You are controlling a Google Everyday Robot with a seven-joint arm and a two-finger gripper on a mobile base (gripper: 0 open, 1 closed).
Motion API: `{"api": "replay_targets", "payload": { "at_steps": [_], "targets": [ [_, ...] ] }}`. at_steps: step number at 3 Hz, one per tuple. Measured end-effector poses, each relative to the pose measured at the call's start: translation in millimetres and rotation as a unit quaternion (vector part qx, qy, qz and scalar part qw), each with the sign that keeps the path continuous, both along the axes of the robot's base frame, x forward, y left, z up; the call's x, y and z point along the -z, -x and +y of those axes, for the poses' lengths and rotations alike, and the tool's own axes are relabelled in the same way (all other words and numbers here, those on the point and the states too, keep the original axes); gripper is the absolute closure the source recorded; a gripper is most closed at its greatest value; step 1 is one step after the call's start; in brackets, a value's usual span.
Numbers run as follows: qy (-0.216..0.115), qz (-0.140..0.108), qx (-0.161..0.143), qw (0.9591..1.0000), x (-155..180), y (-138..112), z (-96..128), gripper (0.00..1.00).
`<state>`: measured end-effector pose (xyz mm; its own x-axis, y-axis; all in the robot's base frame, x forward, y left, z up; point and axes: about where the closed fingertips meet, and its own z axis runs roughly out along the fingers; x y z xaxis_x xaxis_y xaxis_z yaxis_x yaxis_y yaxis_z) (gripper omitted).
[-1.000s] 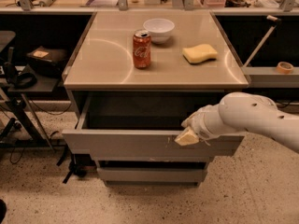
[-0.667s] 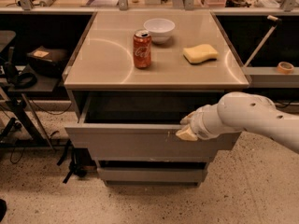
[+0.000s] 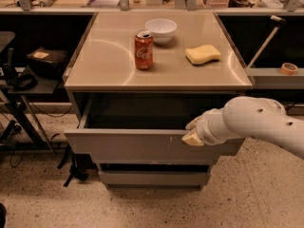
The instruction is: Open top drawer
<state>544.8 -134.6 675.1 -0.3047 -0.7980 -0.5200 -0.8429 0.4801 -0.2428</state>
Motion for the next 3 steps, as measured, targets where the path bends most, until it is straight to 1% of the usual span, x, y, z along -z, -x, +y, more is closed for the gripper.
{"api": "replay_targets", "payload": {
  "at_steps": [2,3],
  "targets": [
    [0.013,0.001,0.017,0.9998,-6,23,5,1.00],
    [0.013,0.001,0.017,0.9998,-6,24,4,1.00]
  ]
}}
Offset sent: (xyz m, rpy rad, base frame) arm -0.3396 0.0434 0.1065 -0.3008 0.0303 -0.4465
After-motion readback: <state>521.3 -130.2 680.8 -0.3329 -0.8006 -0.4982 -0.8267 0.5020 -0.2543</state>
